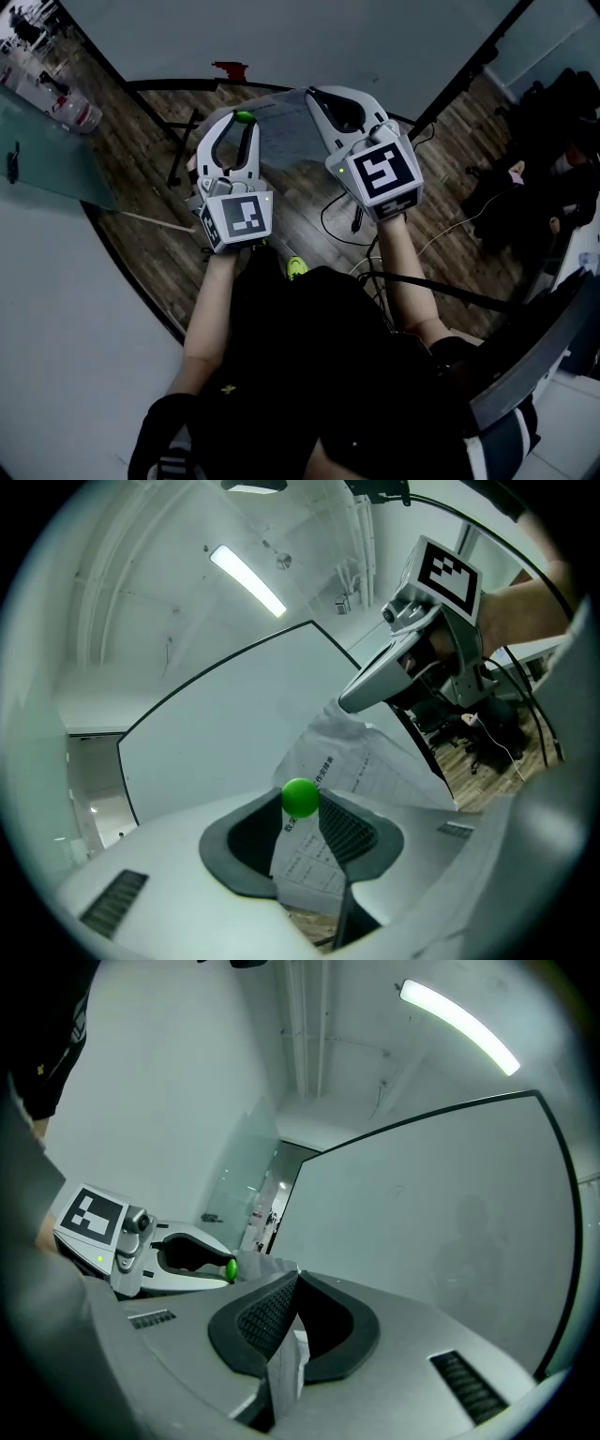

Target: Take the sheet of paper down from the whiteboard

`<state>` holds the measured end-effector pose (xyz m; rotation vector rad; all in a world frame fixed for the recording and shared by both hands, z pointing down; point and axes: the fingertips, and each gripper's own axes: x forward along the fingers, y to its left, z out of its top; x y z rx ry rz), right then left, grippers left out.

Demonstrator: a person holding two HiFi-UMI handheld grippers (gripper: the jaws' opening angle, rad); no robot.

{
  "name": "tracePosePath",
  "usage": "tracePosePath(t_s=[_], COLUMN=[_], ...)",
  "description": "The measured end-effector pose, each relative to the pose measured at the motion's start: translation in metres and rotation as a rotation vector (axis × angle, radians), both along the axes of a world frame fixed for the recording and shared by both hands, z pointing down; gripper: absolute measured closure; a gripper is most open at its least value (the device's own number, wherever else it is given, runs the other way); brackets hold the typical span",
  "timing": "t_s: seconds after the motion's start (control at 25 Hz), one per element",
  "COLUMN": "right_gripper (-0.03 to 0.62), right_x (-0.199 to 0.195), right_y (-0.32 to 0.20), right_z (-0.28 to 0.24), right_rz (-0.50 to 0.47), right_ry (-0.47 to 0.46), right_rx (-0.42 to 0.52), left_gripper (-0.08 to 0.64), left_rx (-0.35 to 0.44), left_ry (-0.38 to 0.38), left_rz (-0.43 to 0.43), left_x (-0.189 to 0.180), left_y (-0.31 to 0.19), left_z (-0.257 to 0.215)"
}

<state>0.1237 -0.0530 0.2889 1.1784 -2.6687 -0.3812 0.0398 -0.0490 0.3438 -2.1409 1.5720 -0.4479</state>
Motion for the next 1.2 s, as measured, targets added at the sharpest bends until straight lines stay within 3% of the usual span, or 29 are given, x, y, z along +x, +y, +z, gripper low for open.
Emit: tracePosePath(t_s=[0.28,0.8,1.2], right_gripper=[0.565,0.565,0.566], right_x=[0.009,-0.002,-0.007], right_y=[0.007,0.010,0.007], right_z=[0.004,0.007,0.010], right_rz=[-0.022,-0.062,-0.081], right_ry=[-0.011,-0.102,-0.096], right_rx=[-0.007,-0.066,-0.053], left_gripper=[0.423,0.423,0.423], left_rx=[-0.003,-0.014,-0.012], left_ry=[0.013,0.007,0.006], left_rz=[0.016,0.035,0.038], left_x=[0.012,0.003,0.001], left_y=[0.005,-0.004,-0.008], left_z=[0.000,-0.001,-0.003])
